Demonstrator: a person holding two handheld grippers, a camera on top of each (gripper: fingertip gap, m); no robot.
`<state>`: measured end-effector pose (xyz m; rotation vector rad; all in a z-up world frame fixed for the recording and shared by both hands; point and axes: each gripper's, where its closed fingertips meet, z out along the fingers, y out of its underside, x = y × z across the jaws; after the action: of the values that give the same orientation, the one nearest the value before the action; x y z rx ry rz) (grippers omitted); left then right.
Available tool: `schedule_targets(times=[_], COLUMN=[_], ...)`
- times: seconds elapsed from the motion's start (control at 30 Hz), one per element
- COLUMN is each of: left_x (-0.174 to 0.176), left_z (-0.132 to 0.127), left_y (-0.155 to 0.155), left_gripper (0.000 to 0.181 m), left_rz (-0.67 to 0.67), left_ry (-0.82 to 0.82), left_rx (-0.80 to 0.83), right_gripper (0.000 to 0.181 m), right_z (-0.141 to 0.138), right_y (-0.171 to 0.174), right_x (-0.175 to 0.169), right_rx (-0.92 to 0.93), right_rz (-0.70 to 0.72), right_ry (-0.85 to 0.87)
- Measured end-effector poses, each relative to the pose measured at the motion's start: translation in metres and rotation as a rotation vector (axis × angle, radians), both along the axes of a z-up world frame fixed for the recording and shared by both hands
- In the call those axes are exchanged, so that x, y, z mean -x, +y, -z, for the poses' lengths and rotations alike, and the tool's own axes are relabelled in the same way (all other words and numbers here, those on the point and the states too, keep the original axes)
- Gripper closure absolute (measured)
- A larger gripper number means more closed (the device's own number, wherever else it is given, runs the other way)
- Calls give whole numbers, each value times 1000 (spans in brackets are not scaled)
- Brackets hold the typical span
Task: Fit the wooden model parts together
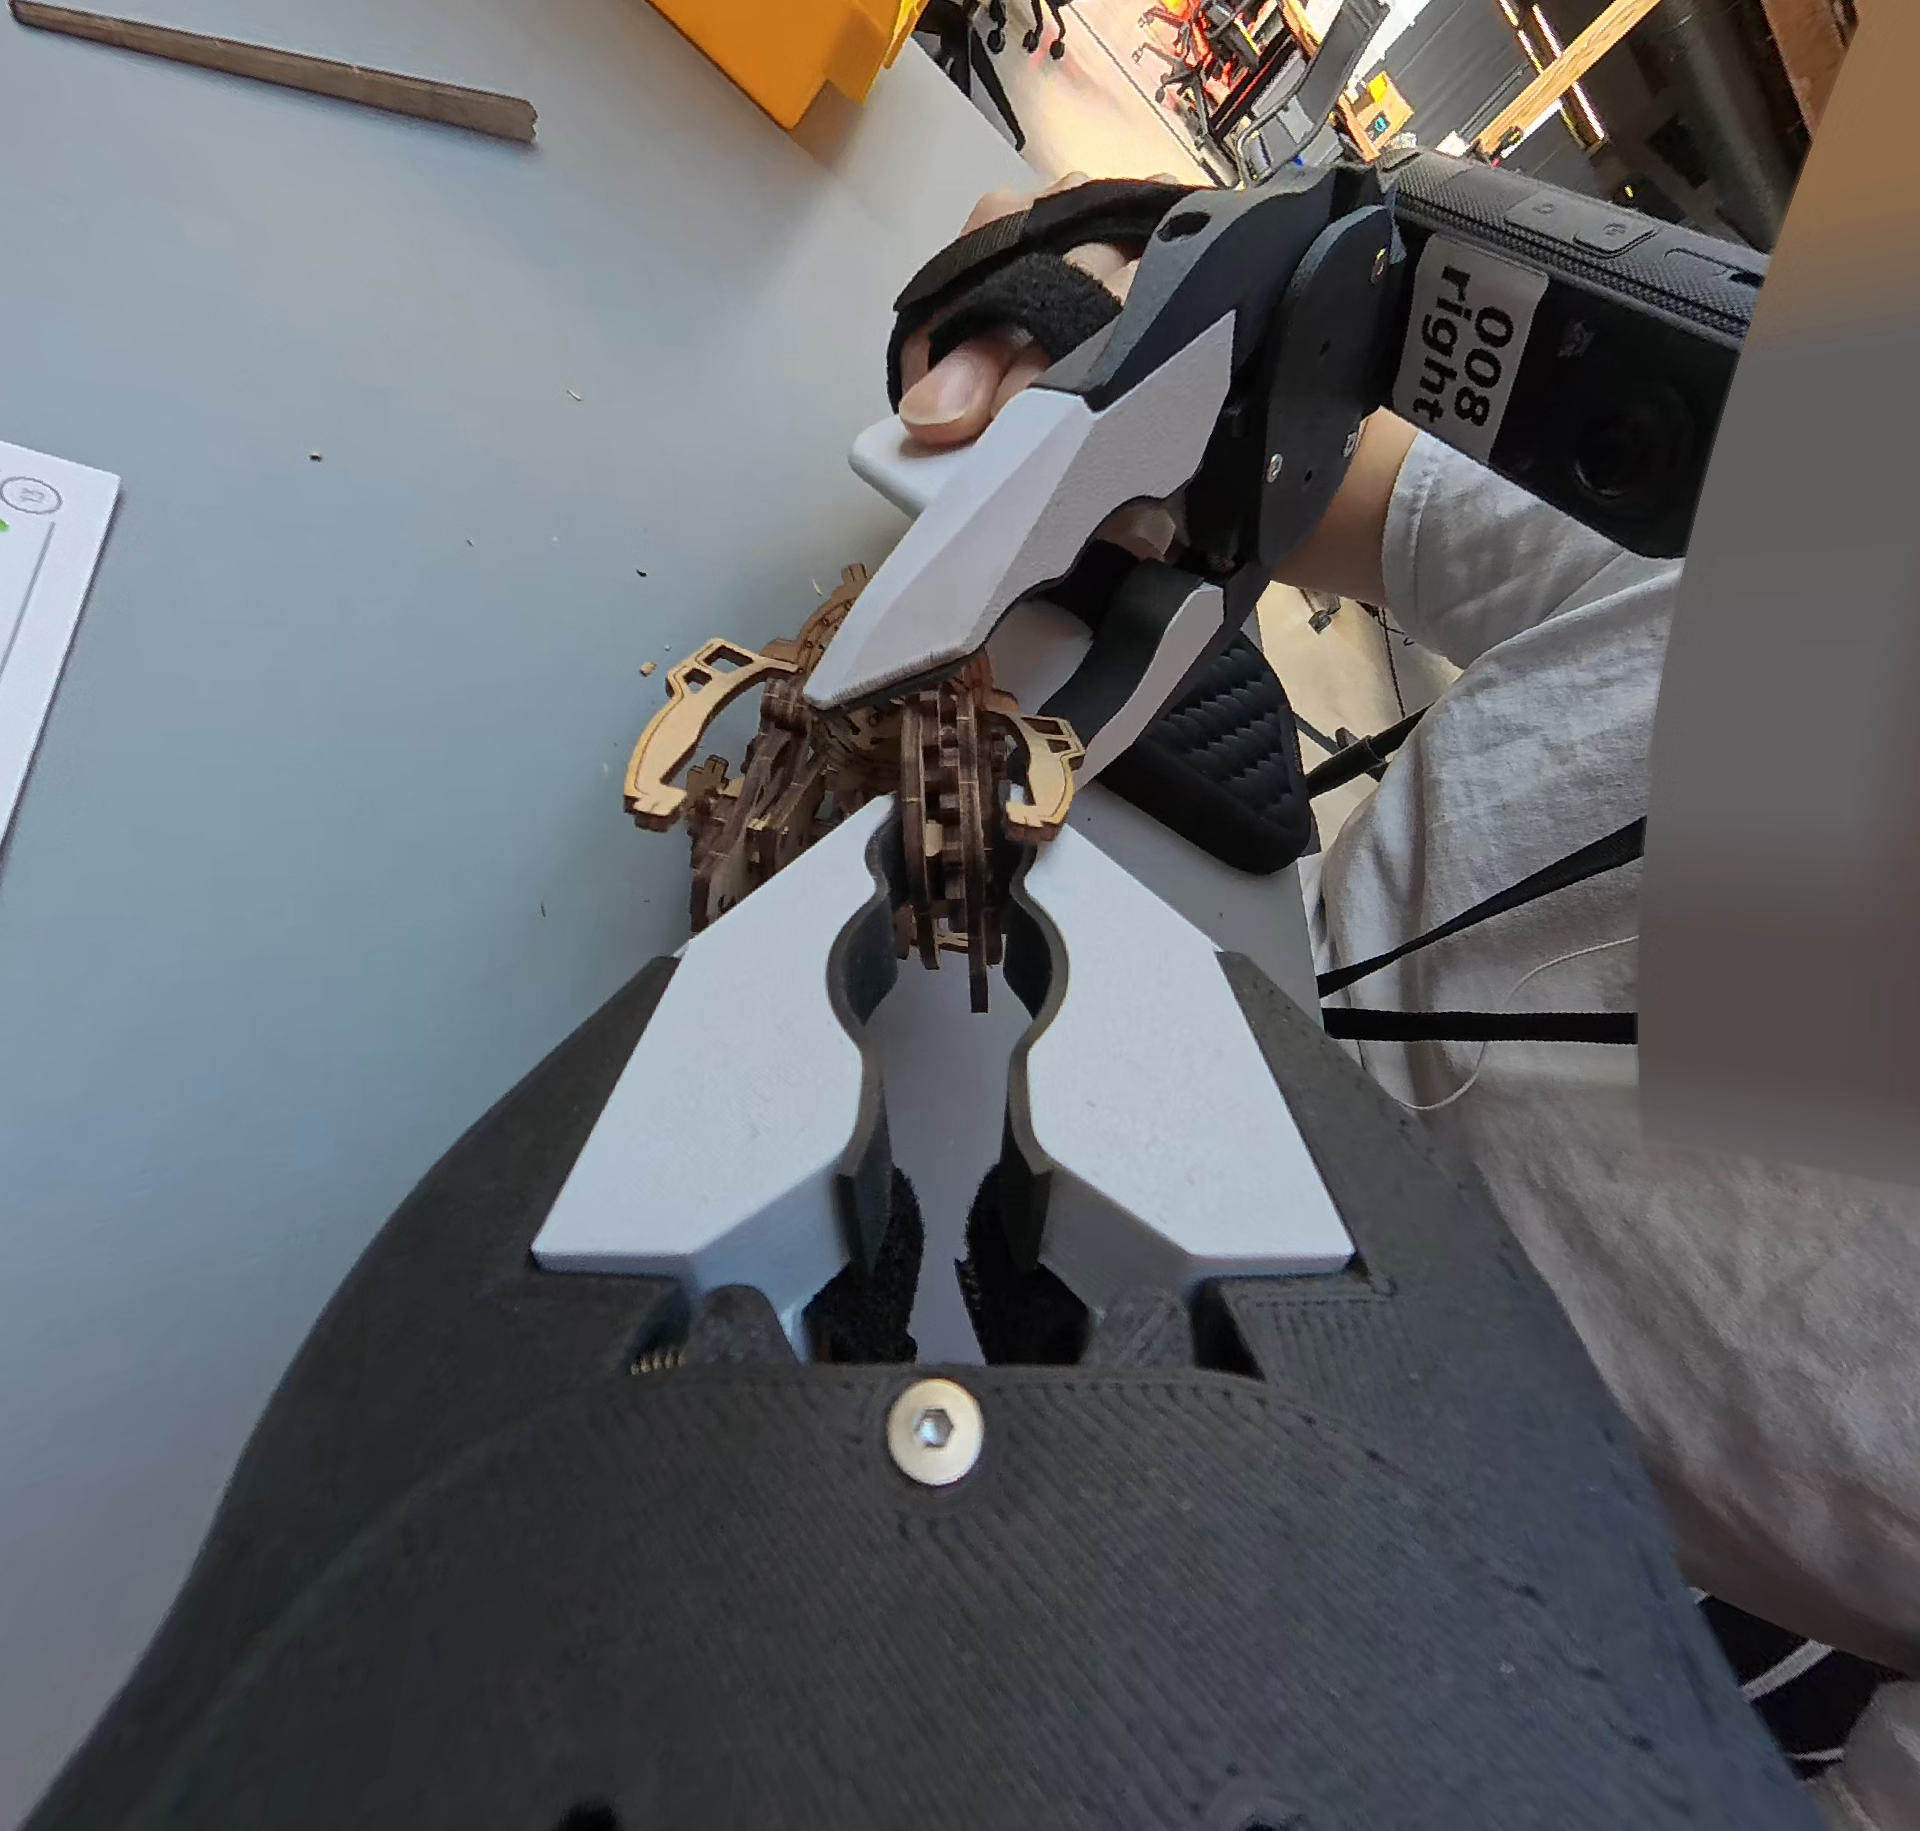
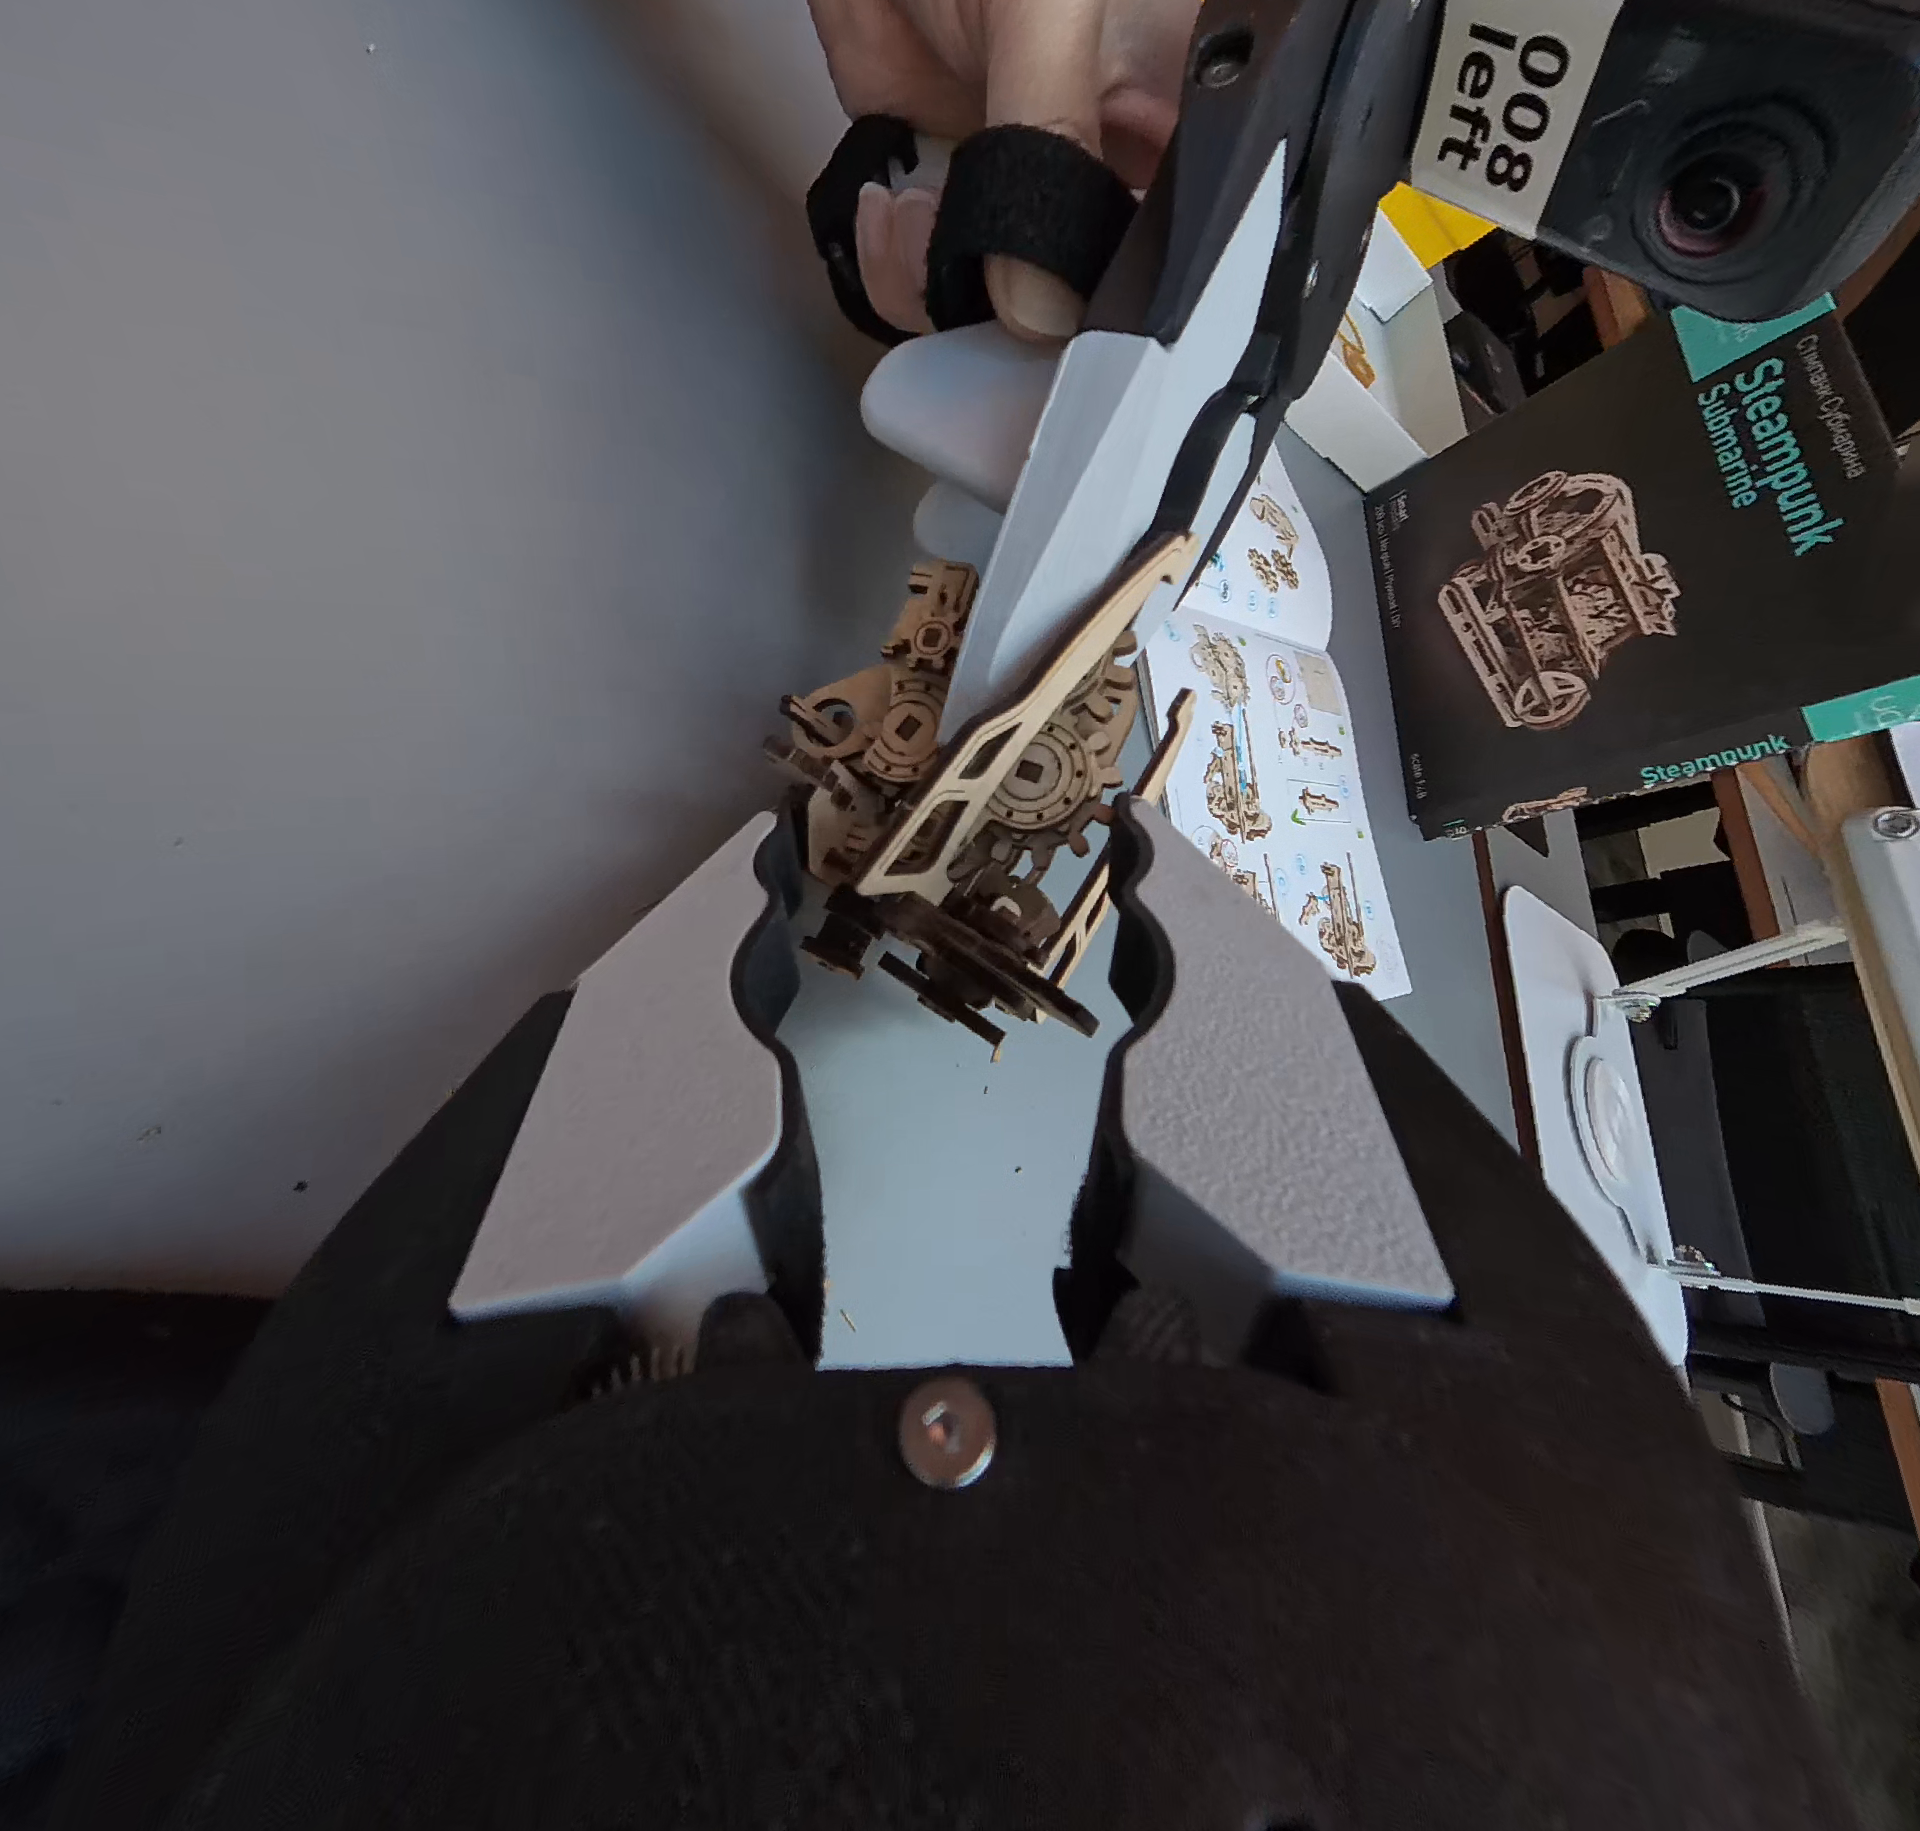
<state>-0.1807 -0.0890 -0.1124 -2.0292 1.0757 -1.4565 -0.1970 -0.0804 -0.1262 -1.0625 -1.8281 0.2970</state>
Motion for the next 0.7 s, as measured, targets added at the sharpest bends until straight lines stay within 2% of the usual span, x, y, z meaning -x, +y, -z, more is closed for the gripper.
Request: schedule_targets(times=[0.47,0.7], left_x=[2,2], left_z=[-1,-1], left_y=[1,0], left_gripper=[168,168], left_rz=[4,-3], left_ry=[24,36], left_rx=[-61,-56], right_gripper=[125,121], right_z=[1,-6], right_y=[2,-1], right_x=[2,6], right_rx=[109,-20], right_rz=[15,-6], right_ry=[12,30])
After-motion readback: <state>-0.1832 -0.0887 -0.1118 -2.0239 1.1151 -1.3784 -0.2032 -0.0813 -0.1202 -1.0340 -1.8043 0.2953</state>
